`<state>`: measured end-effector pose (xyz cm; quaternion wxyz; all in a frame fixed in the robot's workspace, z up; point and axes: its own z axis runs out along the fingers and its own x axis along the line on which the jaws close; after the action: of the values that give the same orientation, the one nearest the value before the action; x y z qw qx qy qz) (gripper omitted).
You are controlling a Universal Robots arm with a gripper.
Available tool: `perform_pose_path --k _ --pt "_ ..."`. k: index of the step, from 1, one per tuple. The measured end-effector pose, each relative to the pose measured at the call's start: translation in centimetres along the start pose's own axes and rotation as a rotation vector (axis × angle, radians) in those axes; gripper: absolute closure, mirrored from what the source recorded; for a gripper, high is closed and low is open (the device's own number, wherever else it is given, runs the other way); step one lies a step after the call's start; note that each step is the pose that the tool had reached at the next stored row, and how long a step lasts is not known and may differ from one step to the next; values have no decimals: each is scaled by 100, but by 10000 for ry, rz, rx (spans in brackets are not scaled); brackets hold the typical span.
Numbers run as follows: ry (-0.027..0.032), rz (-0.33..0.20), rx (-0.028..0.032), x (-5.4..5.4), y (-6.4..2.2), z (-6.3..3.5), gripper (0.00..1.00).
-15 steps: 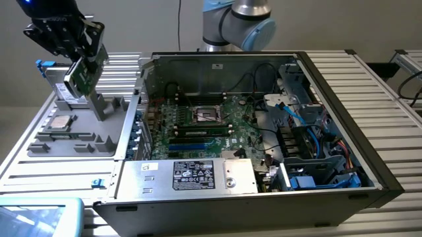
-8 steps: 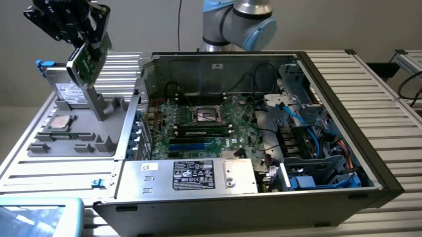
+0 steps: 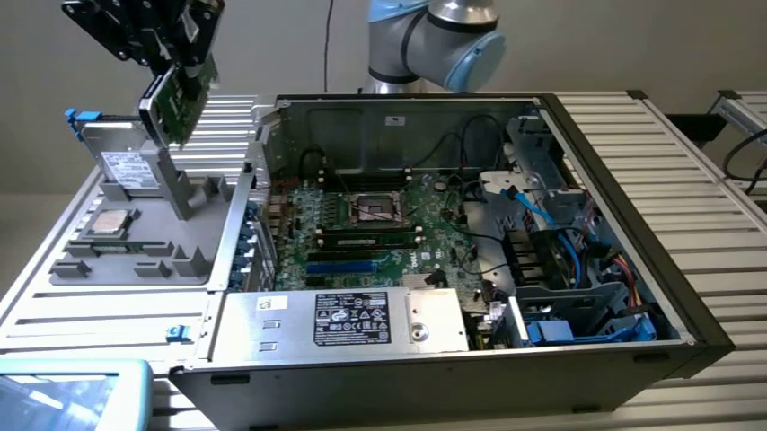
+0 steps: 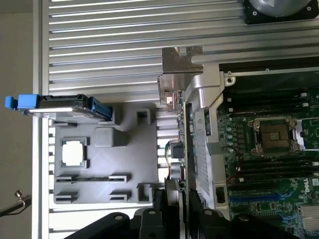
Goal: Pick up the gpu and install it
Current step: 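Pick up the gpu and move the gpu toward the slot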
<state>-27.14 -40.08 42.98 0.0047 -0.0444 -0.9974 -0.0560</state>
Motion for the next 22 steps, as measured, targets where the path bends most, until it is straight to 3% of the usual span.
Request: perform_pose_path --k 9,16,22 --pt "125 14 22 -407 14 -25 70" --pt "145 16 30 -710 37 -27 70" --pt "155 17 37 -908 54 -22 70"
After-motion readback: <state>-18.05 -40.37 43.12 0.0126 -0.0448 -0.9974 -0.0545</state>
